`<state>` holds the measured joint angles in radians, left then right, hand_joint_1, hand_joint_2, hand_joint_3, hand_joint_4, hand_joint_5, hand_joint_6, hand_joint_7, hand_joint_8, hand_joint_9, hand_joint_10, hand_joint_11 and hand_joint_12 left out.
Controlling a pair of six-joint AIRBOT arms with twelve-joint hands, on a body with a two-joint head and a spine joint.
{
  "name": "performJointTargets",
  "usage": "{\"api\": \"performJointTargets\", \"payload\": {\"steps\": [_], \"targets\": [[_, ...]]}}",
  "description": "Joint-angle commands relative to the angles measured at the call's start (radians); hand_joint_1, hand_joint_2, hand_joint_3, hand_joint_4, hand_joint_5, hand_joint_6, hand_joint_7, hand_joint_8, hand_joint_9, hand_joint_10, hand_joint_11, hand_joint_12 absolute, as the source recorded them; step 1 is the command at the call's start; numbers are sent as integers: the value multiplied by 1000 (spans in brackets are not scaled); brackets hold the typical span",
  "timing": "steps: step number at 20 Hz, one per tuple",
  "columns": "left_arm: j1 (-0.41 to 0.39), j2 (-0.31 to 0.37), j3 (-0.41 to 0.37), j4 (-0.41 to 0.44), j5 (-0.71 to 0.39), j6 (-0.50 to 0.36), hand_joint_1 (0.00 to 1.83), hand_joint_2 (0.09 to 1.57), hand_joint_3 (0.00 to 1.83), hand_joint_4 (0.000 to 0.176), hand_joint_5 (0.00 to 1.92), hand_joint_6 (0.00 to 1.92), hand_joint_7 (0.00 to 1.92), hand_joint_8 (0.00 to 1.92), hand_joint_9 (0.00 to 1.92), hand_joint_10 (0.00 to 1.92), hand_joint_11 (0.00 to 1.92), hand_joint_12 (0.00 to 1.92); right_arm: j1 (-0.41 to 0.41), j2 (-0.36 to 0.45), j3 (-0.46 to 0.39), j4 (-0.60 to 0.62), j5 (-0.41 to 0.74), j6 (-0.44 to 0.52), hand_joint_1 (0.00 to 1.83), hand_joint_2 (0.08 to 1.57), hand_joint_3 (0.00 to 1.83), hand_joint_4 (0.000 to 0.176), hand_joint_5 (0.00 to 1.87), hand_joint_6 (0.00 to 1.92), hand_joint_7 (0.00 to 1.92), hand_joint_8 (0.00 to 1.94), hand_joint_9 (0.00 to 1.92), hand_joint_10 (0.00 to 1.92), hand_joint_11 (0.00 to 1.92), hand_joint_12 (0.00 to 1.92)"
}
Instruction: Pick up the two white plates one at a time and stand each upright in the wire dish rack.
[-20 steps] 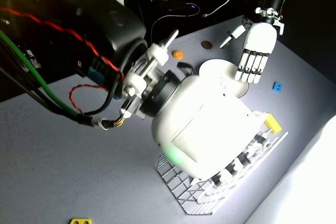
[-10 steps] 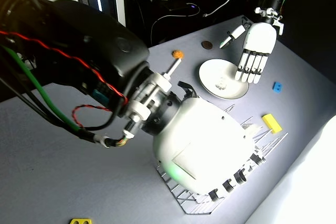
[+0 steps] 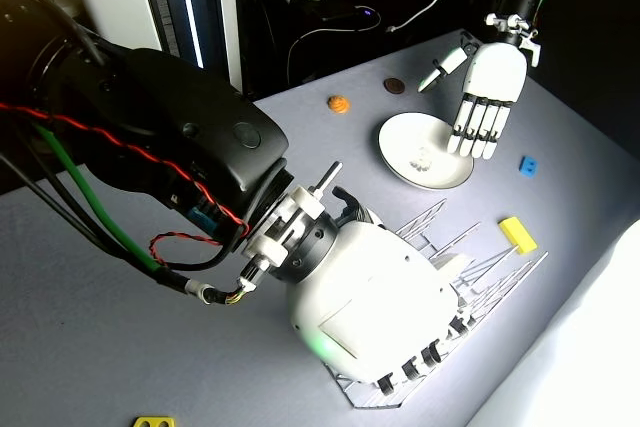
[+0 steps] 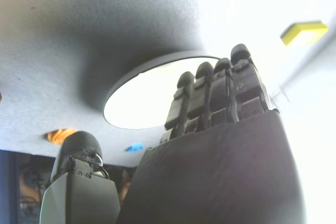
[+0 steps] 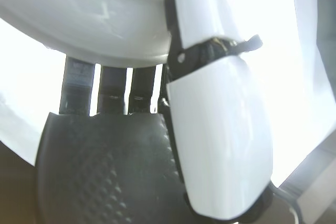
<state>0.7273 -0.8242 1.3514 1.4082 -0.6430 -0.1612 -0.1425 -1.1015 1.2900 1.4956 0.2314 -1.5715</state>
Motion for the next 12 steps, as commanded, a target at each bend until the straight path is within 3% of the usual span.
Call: {"api": "performJointTargets", "payload": {"steps": [1,10,11,12], "targets": [[4,9,2,-21,-13,-3,0,1040,1,0,16,1,11,0,0,0,0,0,8,6,7,-13,22,25,1368,1131,0,0,918,1104,939,978,856,1227,769,1203],[7,7,3,-21,-14,-3,0,1041,1,0,13,1,5,1,0,0,0,0,39,7,15,-13,10,26,1366,1140,1,0,850,1170,949,988,855,1242,704,1207],[7,8,3,-20,-14,-3,0,1040,1,0,29,7,18,6,0,0,0,0,37,7,16,-13,10,25,1227,1161,2,0,845,1206,917,1069,795,810,594,1212],[7,8,3,-20,-14,-3,0,1042,2,0,25,5,17,5,0,0,0,0,33,7,16,-13,10,25,1138,1193,5,0,805,1239,795,603,754,570,459,1220]]}}
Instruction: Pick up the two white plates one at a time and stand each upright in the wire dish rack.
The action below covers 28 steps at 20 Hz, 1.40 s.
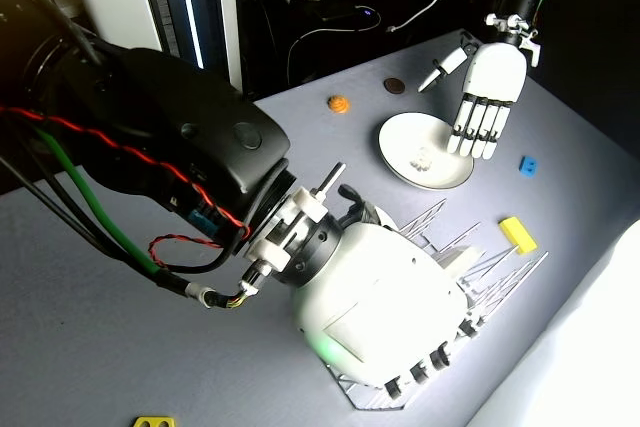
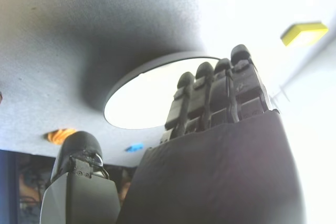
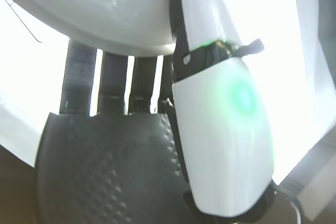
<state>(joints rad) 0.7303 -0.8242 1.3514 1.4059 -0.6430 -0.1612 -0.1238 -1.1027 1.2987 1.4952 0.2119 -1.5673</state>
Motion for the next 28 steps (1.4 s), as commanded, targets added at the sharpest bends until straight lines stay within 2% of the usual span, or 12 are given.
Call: {"api": "performJointTargets", "payload": {"steps": [1,2,3,5,10,11,13,16,17,22,26,28], "targets": [[5,8,3,-18,-14,-3,0,1042,2,0,27,5,19,5,0,0,0,0,10,8,7,-13,29,21,1157,1125,0,0,723,625,809,351,765,439,436,1177],[5,9,3,-18,-14,-3,0,1044,2,0,24,3,13,2,0,0,0,0,5,9,7,-13,29,21,1109,1122,0,0,679,294,776,159,714,306,320,1186],[5,8,3,-18,-14,-3,0,1043,2,0,27,4,10,1,0,0,0,0,1,9,7,-13,29,21,1124,1103,0,0,701,140,792,70,727,234,293,1208],[5,8,3,-18,-14,-3,0,1038,0,0,15,3,0,0,0,0,0,0,-7,9,7,-13,29,22,1135,1111,1,0,709,38,778,10,707,145,231,1244],[10,6,3,-18,-14,-3,0,1042,2,0,30,6,12,3,0,0,0,0,-6,15,7,-13,29,25,932,1151,5,0,482,0,545,0,508,22,24,1276],[12,6,3,-18,-15,-3,0,1042,1,0,28,5,14,4,0,0,0,0,-3,16,7,-13,26,25,827,1158,6,0,384,0,440,0,416,4,4,1178],[16,6,3,-18,-15,-3,0,1043,2,0,36,7,19,5,0,0,0,0,2,20,6,-13,20,25,824,1122,0,0,211,0,270,0,262,1,0,923],[29,3,3,-18,-15,-3,0,1038,0,0,34,5,9,1,0,0,0,0,13,30,6,-13,11,25,662,1072,0,0,14,0,16,0,13,0,0,84],[32,2,3,-18,-15,-3,0,1039,0,0,32,4,9,1,0,0,0,0,15,32,6,-13,5,25,650,1054,0,0,2,0,2,0,2,0,0,16],[43,-2,3,-18,-15,-3,0,1034,0,0,30,6,4,2,0,0,0,0,21,50,-18,-13,-1,23,780,975,0,0,0,0,0,0,0,0,0,0],[58,-8,3,-18,-15,2,0,1037,0,0,20,5,0,0,0,0,0,0,30,80,-61,-13,-1,6,1018,824,0,0,0,0,0,0,0,0,0,0],[62,-9,3,-18,-15,3,0,1030,0,0,20,4,1,0,0,0,0,0,35,91,-78,-13,-1,-17,1056,833,0,0,0,0,0,0,0,0,0,0]]}}
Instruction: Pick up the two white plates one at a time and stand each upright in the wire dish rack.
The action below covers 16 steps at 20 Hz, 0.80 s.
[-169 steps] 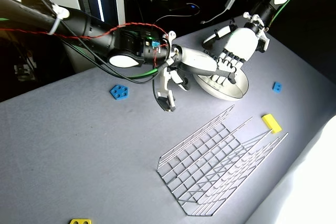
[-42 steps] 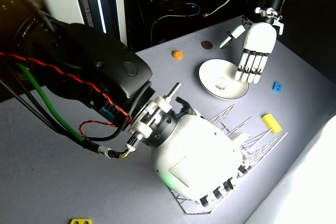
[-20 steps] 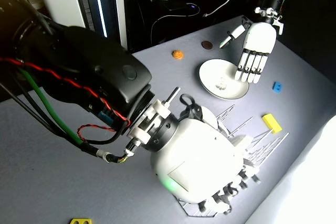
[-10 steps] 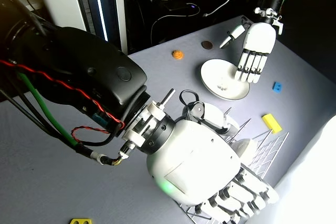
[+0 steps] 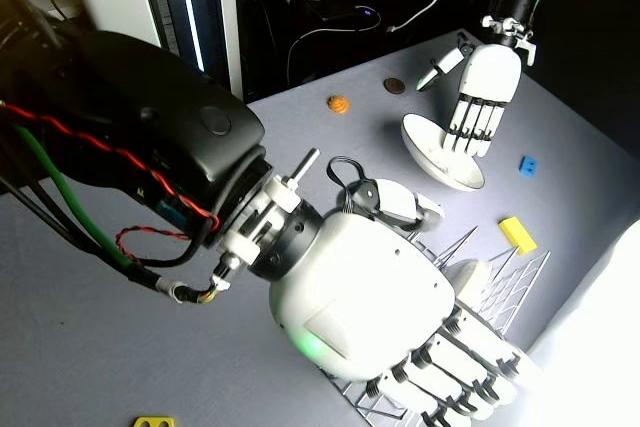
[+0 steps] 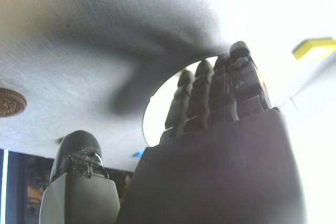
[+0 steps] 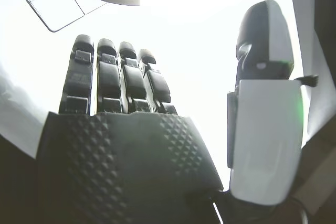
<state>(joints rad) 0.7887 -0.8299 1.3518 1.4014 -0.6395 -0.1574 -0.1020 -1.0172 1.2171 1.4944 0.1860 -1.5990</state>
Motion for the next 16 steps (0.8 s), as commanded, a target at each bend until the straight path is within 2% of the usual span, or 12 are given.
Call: {"api": "performJointTargets", "payload": {"steps": [1,2,3,9,13,16], "targets": [[6,-4,3,-14,-18,-1,0,1028,0,0,22,4,0,0,0,0,0,0,20,12,-5,-13,25,-19,1108,830,0,0,0,0,0,0,0,0,0,0],[7,-5,3,-14,-18,-1,0,1031,0,0,19,3,0,0,0,0,0,0,26,22,-18,-14,25,-57,1116,829,0,0,0,0,0,0,0,0,0,0],[9,-5,3,-14,-20,-1,0,1031,0,0,19,3,0,0,0,0,0,0,34,30,-33,-72,26,-65,1172,842,0,0,0,0,0,0,0,0,0,0],[19,-7,4,-14,-22,1,0,1038,1,0,28,6,0,0,0,0,0,0,45,83,-166,-604,76,-63,1288,885,5,0,0,0,0,0,0,0,0,0],[24,-10,7,-14,-24,3,0,1027,0,0,40,7,9,2,0,0,0,0,36,79,-226,-880,65,-63,1275,894,8,0,0,0,0,0,0,0,0,0],[27,-10,7,-14,-25,3,0,1028,0,0,36,4,9,2,0,0,0,0,-17,45,-275,-1132,145,-68,1279,899,8,0,0,0,0,0,0,0,0,0]]}}
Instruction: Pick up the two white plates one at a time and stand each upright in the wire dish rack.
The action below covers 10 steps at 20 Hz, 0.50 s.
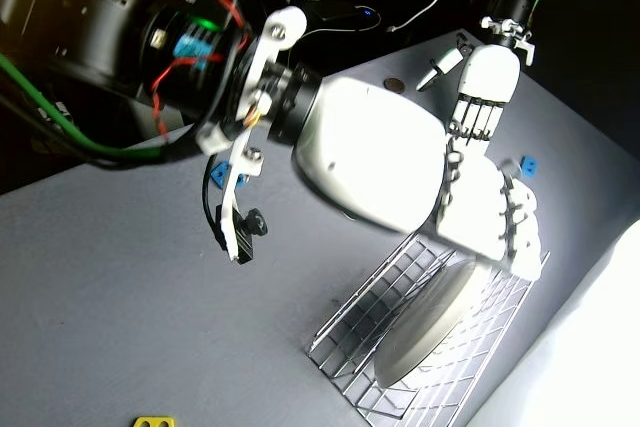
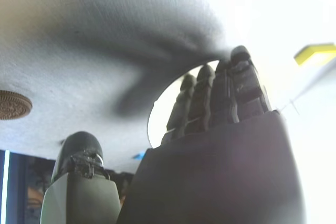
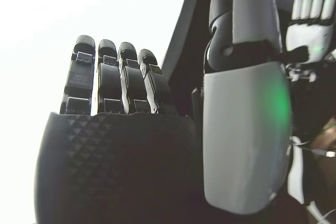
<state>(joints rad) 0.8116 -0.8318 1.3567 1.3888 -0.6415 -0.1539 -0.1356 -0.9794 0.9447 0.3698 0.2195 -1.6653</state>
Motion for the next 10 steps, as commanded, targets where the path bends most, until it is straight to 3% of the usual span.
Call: {"api": "performJointTargets", "payload": {"steps": [1,5,10], "targets": [[6,-8,2,-1,-23,-1,0,1028,0,0,33,2,6,0,0,0,0,0,-5,-13,-13,-53,140,-21,1284,898,7,0,0,0,0,0,0,0,0,0],[7,-9,3,-1,-23,0,0,1030,0,0,34,2,11,2,0,0,0,0,-54,-109,-17,-53,176,-124,1272,905,7,0,0,0,0,0,0,0,0,0],[7,-11,5,-1,-23,0,0,1025,0,0,25,0,0,0,0,0,0,0,-91,-220,-2,-42,184,-138,1271,912,5,0,0,0,0,0,0,0,0,0]]}}
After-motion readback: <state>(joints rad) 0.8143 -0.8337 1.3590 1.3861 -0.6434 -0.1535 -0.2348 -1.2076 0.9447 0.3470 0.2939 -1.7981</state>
